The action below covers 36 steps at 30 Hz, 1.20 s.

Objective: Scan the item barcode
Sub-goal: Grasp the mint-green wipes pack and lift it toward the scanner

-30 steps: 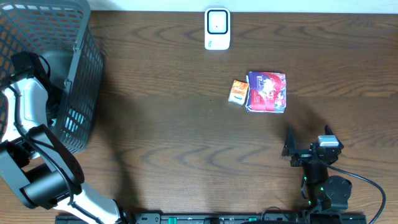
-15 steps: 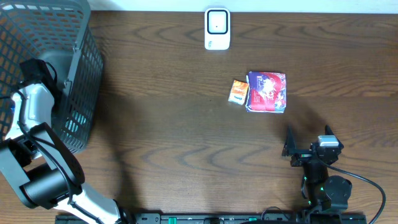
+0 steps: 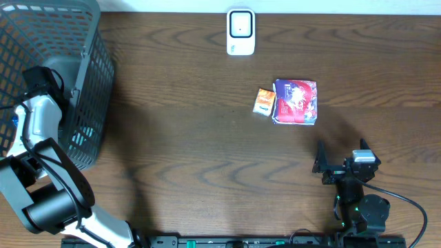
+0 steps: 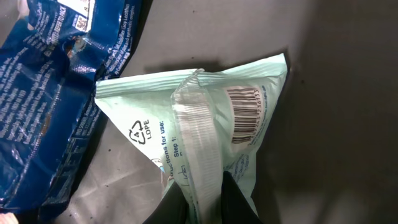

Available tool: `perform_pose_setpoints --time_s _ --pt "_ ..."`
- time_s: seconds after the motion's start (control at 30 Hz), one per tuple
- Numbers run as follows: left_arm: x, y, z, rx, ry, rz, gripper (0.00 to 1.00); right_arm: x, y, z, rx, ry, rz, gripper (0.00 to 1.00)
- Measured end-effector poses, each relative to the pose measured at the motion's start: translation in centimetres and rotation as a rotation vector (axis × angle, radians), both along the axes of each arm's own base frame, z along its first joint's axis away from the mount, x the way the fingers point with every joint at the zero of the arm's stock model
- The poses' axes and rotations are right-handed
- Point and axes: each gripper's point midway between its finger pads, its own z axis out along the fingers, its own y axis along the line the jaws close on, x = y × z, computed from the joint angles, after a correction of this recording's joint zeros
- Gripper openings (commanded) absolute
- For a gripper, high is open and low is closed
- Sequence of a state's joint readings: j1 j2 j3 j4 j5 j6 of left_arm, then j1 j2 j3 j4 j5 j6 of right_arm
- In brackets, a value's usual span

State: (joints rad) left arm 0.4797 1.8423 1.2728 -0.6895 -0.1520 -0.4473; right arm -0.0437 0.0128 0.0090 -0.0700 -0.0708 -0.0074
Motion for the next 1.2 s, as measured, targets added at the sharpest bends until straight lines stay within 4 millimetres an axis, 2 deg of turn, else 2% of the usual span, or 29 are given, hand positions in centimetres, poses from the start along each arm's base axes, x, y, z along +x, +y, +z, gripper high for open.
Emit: perform_pose_setpoints --time_s 0.1,0.2,0.27,0.37,0.47,0.53,0.6,0.7,0.77,0.83,0.9,1.0,1.1,1.2 --pt "-0.3 -0.1 0.8 0.003 -0.004 0.001 0.07 0.0 0.0 0.0 0.0 0.0 0.0 0.99" --pt "0.0 0.1 3.7 0.042 -0.076 0.001 0.07 0.0 0.0 0.0 0.0 0.0 0.0 0.99" --pt "0.3 0.3 7.3 0.092 -0.171 0.002 0.08 0.0 0.0 0.0 0.0 0.0 0.0 0.99" --pt "0.2 0.2 13.6 0.179 -0.339 0.005 0.07 0.0 0.0 0.0 0.0 0.0 0.0 0.99" --pt "-1.1 -0.5 20.6 0.262 -0.534 0.033 0.07 0.0 0.0 0.0 0.0 0.0 0.0 0.99" --pt "-2.3 -1.2 24.0 0.294 -0.639 0.056 0.08 0.0 0.0 0.0 0.0 0.0 0.0 0.99" --pt "-3.3 -2.5 27.5 0.308 -0.766 0.051 0.07 0.0 0.0 0.0 0.0 0.0 0.0 0.99" --pt "-3.4 -5.7 31.8 0.277 -0.949 -0.041 0.07 0.0 0.0 0.0 0.0 0.0 0.0 0.99" --pt "-2.9 -8.8 34.5 0.235 -1.067 -0.168 0.07 0.0 0.0 0.0 0.0 0.0 0.0 0.99" --pt "-2.2 -12.2 36.4 0.186 -1.149 -0.324 0.08 0.0 0.0 0.0 0.0 0.0 0.0 0.99" --pt "-1.5 -16.0 37.3 0.127 -1.195 -0.497 0.07 0.0 0.0 0.0 0.0 0.0 0.0 0.99" --pt "-0.5 -21.2 36.7 0.025 -1.189 -0.72 0.07 0.0 0.0 0.0 0.0 0.0 0.0 0.99" --pt "0.8 -25.9 34.8 -0.076 -1.143 -0.896 0.07 0.0 0.0 0.0 0.0 0.0 0.0 0.99" --pt "2.5 -30.6 31.5 -0.166 -1.049 -1.061 0.07 0.0 0.0 0.0 0.0 0.0 0.0 0.99"
